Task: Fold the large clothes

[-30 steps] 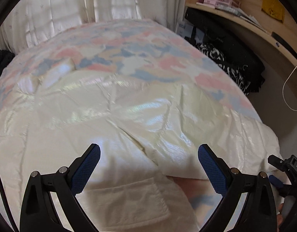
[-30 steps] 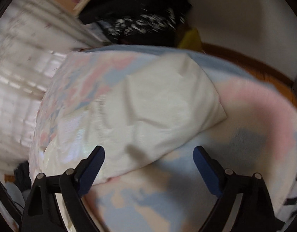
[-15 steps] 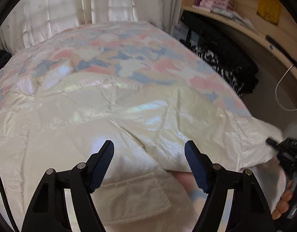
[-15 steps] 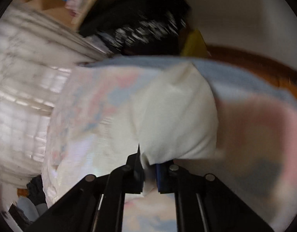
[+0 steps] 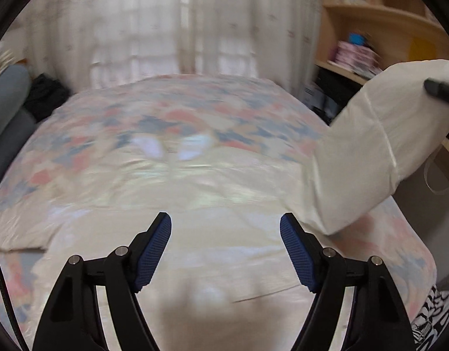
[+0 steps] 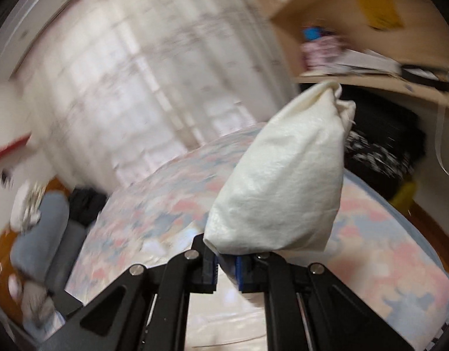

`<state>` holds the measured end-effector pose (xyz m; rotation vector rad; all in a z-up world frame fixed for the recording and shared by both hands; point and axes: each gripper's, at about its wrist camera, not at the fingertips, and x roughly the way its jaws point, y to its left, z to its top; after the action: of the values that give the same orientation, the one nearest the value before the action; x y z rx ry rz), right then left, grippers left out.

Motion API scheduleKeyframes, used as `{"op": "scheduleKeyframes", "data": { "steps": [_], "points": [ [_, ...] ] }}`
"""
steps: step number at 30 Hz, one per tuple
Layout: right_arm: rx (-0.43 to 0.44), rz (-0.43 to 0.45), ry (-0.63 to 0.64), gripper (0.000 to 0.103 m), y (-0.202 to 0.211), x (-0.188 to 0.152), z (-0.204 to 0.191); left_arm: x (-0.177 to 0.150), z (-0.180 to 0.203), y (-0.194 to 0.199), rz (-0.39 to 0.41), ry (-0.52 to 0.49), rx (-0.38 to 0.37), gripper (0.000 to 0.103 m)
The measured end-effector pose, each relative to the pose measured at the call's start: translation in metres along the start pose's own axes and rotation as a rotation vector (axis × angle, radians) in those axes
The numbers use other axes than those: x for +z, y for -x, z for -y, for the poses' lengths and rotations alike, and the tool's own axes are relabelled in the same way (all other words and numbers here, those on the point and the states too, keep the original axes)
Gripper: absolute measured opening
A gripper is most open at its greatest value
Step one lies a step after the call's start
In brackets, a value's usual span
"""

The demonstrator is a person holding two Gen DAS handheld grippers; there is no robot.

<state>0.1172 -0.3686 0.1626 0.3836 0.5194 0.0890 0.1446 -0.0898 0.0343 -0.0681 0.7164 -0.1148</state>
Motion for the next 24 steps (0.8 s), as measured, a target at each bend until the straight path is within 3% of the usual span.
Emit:
{"op": "scheduleKeyframes", "data": {
  "steps": [5, 9, 11, 12, 14, 17, 24],
  "points": [
    [0.061, -0.110, 0.138, 0.009, -0.057, -0.036, -0.081, -0.013, -0.088, 0.009, 0.004, 0.146, 0.081, 0.078],
    [0.062, -0.233, 0.237, 0.010, -0.117, -0.088, -0.129, -0.027, -0.144, -0.005, -0.043, 0.233, 0.113, 0.078],
    [0.053, -0.318, 0.278, 0.022, -0.147, -0.119, -0.142, -0.037, -0.165, -0.015, -0.067, 0.260, 0.106, 0.078],
    [0.048, -0.360, 0.292, 0.028, -0.159, -0.133, -0.144, -0.042, -0.169, -0.020, -0.075, 0.265, 0.102, 0.078],
    [0.046, -0.430, 0.305, 0.052, -0.179, -0.159, -0.145, -0.049, -0.180, -0.029, -0.101, 0.282, 0.079, 0.078],
    [0.081, -0.477, 0.273, 0.053, -0.187, -0.177, -0.141, -0.055, -0.185, -0.043, -0.132, 0.301, 0.033, 0.078],
    [0.076, -0.428, 0.208, 0.053, -0.175, -0.173, -0.119, -0.046, -0.192, -0.090, -0.208, 0.324, -0.086, 0.078]
  ]
}}
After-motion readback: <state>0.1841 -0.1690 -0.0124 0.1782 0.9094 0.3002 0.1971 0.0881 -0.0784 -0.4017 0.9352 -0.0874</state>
